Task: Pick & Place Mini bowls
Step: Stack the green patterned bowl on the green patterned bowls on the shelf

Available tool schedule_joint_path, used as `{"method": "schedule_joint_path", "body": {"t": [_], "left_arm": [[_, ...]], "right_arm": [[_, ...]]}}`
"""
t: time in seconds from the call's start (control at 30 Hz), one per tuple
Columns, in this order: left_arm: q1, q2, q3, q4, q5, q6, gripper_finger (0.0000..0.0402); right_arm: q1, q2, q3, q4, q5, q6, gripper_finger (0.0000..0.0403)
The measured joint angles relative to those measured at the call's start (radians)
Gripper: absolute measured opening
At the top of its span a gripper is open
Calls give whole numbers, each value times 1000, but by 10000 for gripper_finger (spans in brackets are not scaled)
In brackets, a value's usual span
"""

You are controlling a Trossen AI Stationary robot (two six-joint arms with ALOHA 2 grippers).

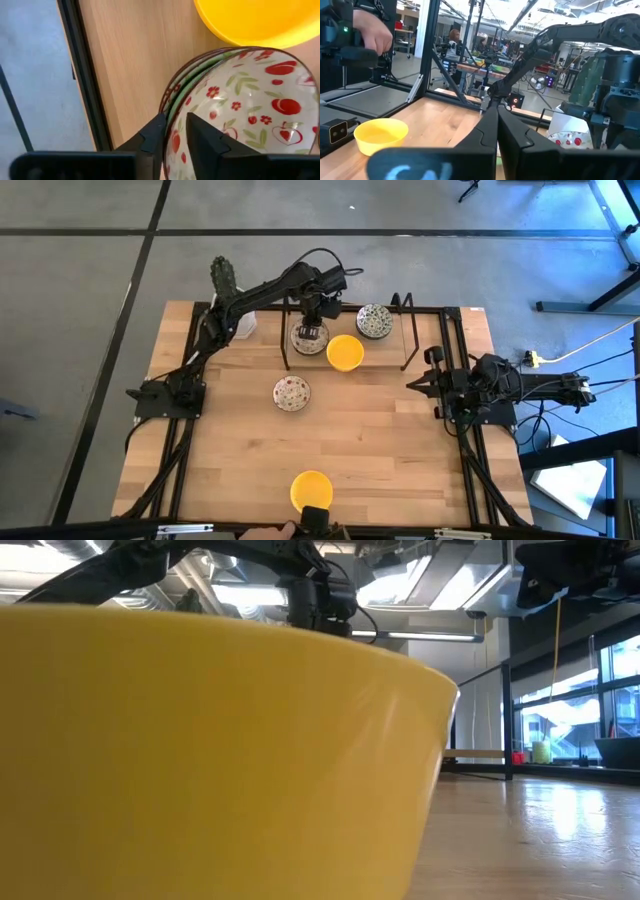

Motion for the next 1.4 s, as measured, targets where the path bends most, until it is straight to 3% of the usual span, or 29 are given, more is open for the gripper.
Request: {"method": "schedule_joint_path", "body": {"t": [0.37, 0.57, 0.67, 0.77, 0.83, 0.9, 1.07, 1.4], "left_arm": [[-17, -37, 6, 13, -66, 18, 141], [-56, -93, 4, 23, -121, -25, 150], [-93, -102, 0, 14, -233, -158, 123], [-146, -99, -54, 12, -398, -314, 57], [-196, -99, -93, 28, -454, -409, 17], [-257, -99, -120, 32, -489, -491, 8], [-372, -98, -204, 120, -771, -551, 2], [-294, -99, -312, 172, -807, -637, 1]], "right_arm": [[0, 0, 0, -10, 0, 0, 7], [0, 0, 0, -10, 0, 22, 7], [0, 0, 0, -25, 1, 1, 7], [0, 0, 0, -35, 1, 7, 7], [0, 0, 0, -34, 0, 47, 7], [0, 0, 0, -41, -21, 87, 7], [0, 0, 0, -129, -78, 109, 7], [0, 0, 0, -148, -77, 155, 7]]}}
